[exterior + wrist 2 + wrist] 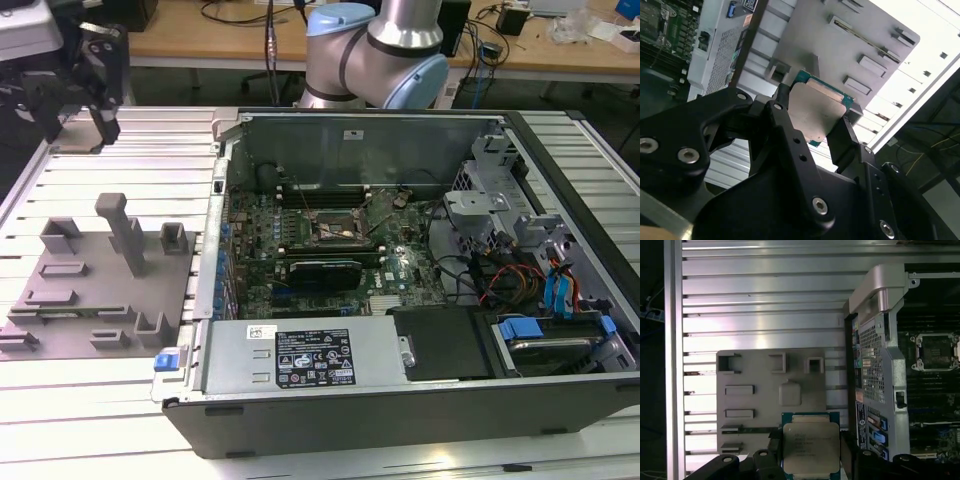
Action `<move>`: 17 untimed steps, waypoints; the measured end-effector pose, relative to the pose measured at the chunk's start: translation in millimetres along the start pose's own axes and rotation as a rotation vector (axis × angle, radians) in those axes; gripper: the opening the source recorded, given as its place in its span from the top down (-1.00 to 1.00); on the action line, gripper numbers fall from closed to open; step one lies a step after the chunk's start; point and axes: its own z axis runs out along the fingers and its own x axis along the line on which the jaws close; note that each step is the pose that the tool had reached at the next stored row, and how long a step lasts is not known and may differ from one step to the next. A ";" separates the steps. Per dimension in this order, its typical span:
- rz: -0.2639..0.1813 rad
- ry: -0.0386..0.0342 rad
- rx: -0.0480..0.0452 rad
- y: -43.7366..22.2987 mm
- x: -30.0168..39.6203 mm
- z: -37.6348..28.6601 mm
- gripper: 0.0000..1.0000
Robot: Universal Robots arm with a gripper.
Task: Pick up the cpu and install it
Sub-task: 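Pick up the cpu and move it towards the insertion slot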
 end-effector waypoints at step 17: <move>0.000 0.0000 0.0001 1.8 -63.8 1.4 -0.09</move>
